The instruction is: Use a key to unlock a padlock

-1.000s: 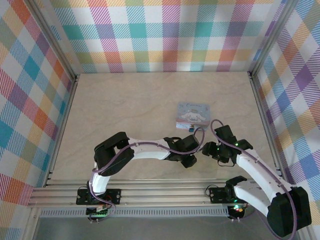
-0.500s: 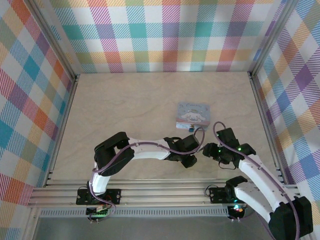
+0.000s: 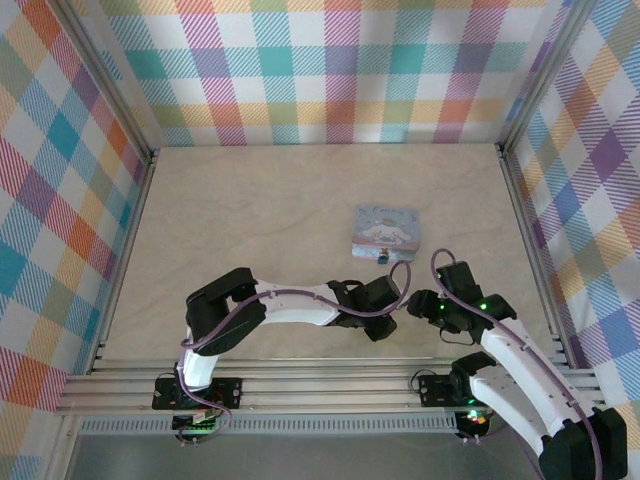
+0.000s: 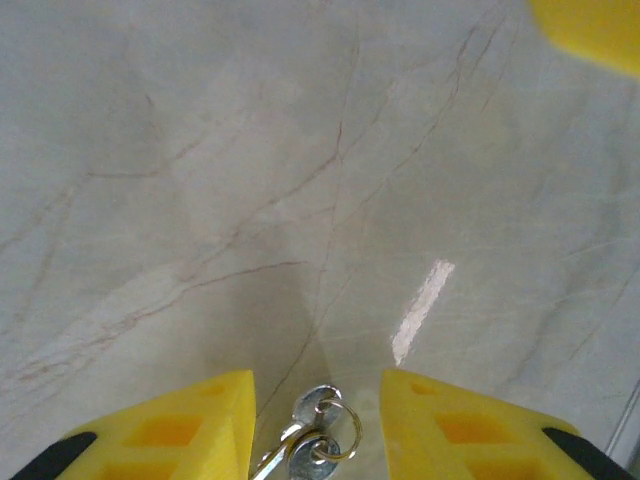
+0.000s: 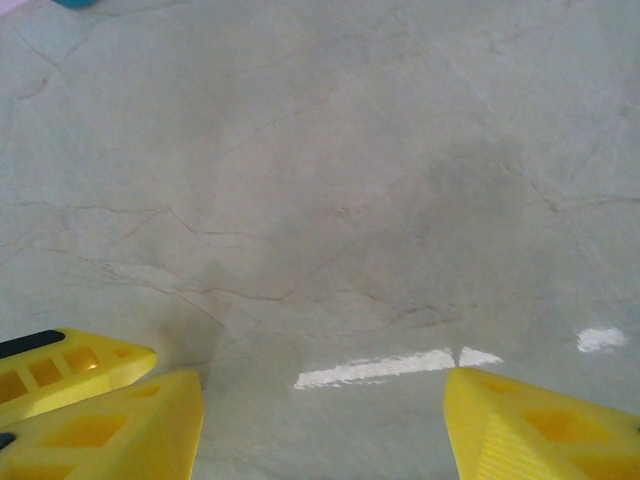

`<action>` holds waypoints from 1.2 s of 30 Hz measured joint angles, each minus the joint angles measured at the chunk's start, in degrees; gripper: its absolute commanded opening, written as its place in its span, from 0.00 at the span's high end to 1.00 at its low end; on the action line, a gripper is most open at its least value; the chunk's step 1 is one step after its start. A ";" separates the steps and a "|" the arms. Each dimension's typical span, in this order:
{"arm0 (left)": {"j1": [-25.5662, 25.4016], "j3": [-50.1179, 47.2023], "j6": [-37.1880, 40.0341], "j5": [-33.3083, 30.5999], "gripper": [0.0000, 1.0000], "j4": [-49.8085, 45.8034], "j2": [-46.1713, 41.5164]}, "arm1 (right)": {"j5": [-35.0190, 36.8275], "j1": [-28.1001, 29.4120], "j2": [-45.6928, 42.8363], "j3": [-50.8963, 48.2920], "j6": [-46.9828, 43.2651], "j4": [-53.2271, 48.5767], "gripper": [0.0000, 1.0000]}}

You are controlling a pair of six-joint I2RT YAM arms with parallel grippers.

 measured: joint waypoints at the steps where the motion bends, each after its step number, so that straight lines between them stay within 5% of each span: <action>1: -0.24 0.00 0.04 -0.33 0.63 -0.09 0.26 | 0.15 0.00 -0.22 -0.15 0.04 -0.37 0.35; 4: -0.44 0.00 0.02 -1.14 0.65 -0.09 0.33 | 0.33 0.00 -0.59 -0.20 0.17 -0.61 0.35; 14: -0.94 -0.39 1.20 -4.17 1.00 -0.15 -0.50 | 0.11 0.00 -0.59 -0.17 0.22 -0.02 0.35; 22: -0.48 -2.47 1.77 -4.44 1.00 -0.24 -2.34 | -0.50 0.00 -5.16 -0.20 0.33 0.24 0.36; 26: 1.20 -4.20 1.46 -2.08 1.00 -0.37 -4.76 | -2.67 0.00 -10.08 -1.33 -0.46 2.89 0.45; 36: 13.90 -7.21 -8.55 5.62 1.00 4.09 -19.32 | -13.64 0.39 -12.96 -11.67 4.79 22.71 0.61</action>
